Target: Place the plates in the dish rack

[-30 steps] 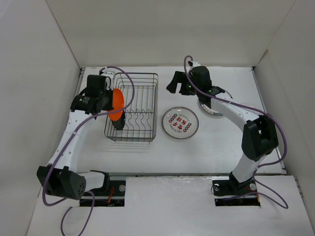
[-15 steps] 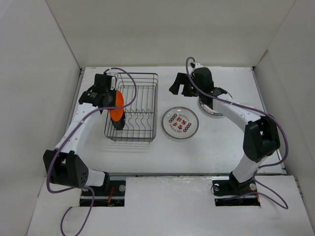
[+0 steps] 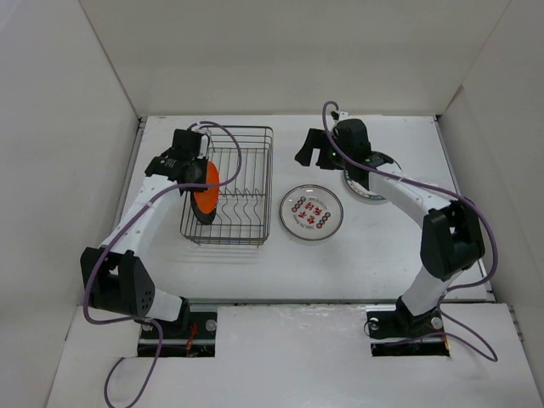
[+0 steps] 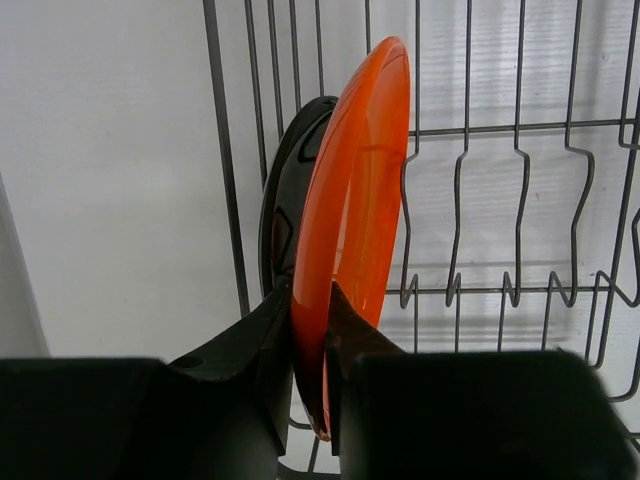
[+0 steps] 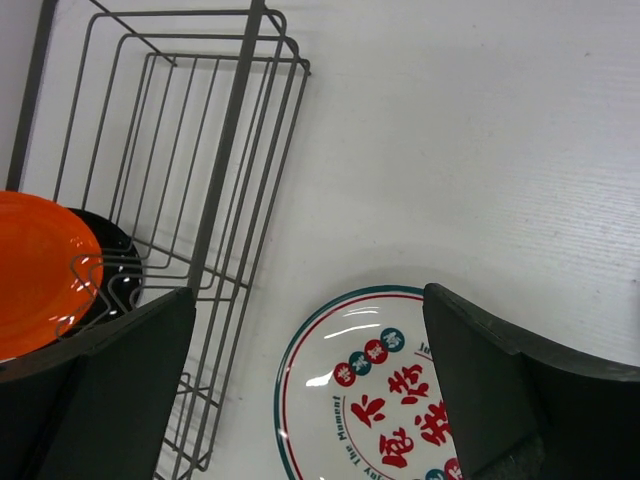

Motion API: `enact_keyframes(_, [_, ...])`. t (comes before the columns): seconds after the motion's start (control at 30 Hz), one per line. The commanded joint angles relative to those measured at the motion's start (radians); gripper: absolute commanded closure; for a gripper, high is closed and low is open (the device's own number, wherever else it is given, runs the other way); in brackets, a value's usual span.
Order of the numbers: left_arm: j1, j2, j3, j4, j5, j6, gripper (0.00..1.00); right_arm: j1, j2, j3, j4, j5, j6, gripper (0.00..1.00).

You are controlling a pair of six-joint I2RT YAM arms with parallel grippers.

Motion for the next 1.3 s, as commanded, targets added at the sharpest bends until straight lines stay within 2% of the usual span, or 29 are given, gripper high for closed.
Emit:
enact_keyframes(0.0, [-0.013, -0.014, -0.008, 0.015, 0.01, -0.015, 0.86, -0.016, -0.054, -0.017, 0.028, 0.004, -0.015, 0.0])
enact_keyframes(0.03, [-0.013, -0.014, -0.008, 0.015, 0.01, -0.015, 0.8, -0.025, -0.067, -0.017, 0.028, 0.018, -0.015, 0.0])
enact_keyframes(0.07, [-0.013, -0.024, -0.008, 0.015, 0.019, -0.015, 0.64, -0.025, -0.088, -0.026, 0.028, 0.028, -0.015, 0.0])
enact_keyframes(0.1, [-0.013, -0.035, 0.007, 0.005, 0.028, -0.002, 0.63, -0.037, -0.105, -0.043, 0.028, 0.042, -0.015, 0.0])
enact_keyframes(0.17, [-0.013, -0.035, 0.045, -0.023, 0.06, 0.01, 0.46, -0.066, -0.145, -0.072, 0.028, 0.108, -0.005, 0.0])
enact_keyframes(0.2, [-0.013, -0.035, 0.073, -0.04, 0.074, 0.024, 0.28, -0.077, -0.192, -0.113, 0.028, 0.133, 0.008, 0.0])
enact_keyframes(0.23, [-0.013, -0.035, 0.131, -0.064, 0.103, 0.024, 0.2, -0.088, -0.221, -0.139, 0.028, 0.182, 0.021, 0.0])
enact_keyframes(0.33, [-0.022, -0.035, 0.269, -0.1, 0.167, 0.047, 0.05, -0.117, -0.359, -0.248, 0.017, 0.263, 0.053, 0.0])
enact_keyframes(0.4, [-0.022, -0.035, 0.338, -0.12, 0.207, 0.047, 0.0, -0.128, -0.456, -0.311, -0.027, 0.422, 0.092, 0.0])
enact_keyframes(0.43, [-0.031, -0.035, 0.367, -0.12, 0.232, 0.057, 0.0, -0.128, -0.563, -0.378, -0.047, 0.485, 0.157, 0.0])
enact_keyframes(0.5, [-0.031, -0.026, 0.438, -0.12, 0.298, 0.057, 0.0, -0.164, -0.668, -0.442, -0.128, 0.656, 0.266, 0.0])
enact_keyframes(0.53, [-0.031, -0.026, 0.453, -0.105, 0.31, 0.057, 0.0, -0.186, -0.718, -0.507, -0.193, 0.679, 0.299, 0.0])
enact_keyframes(0.57, [-0.031, -0.017, 0.476, -0.104, 0.334, 0.057, 0.0, -0.209, -0.807, -0.532, -0.228, 0.688, 0.339, 0.0])
enact_keyframes(0.67, [-0.031, 0.021, 0.498, -0.074, 0.384, 0.057, 0.0, -0.325, -0.904, -0.612, -0.358, 0.688, 0.371, 0.0])
enact_keyframes(0.83, [-0.04, 0.073, 0.53, -0.064, 0.457, 0.047, 0.0, -0.422, -0.933, -0.669, -0.504, 0.714, 0.53, 0.0])
enact_keyframes(0.9, [-0.04, 0.092, 0.539, -0.064, 0.468, 0.057, 0.0, -0.433, -0.973, -0.71, -0.48, 0.714, 0.57, 0.04])
enact_keyframes(0.97, [-0.04, 0.12, 0.578, -0.075, 0.48, 0.084, 0.0, -0.447, -0.973, -0.724, -0.459, 0.736, 0.603, 0.06])
enact_keyframes(1.0, [-0.04, 0.129, 0.588, -0.075, 0.48, 0.084, 0.0, -0.447, -0.929, -0.724, -0.45, 0.736, 0.647, 0.11])
enact_keyframes(1.1, [-0.04, 0.158, 0.619, -0.094, 0.49, 0.11, 0.0, -0.494, -0.833, -0.689, -0.394, 0.704, 0.679, 0.14])
enact_keyframes(1.27, [-0.04, 0.176, 0.61, -0.094, 0.52, 0.121, 0.0, -0.565, -0.572, -0.598, -0.31, 0.641, 0.744, 0.16])
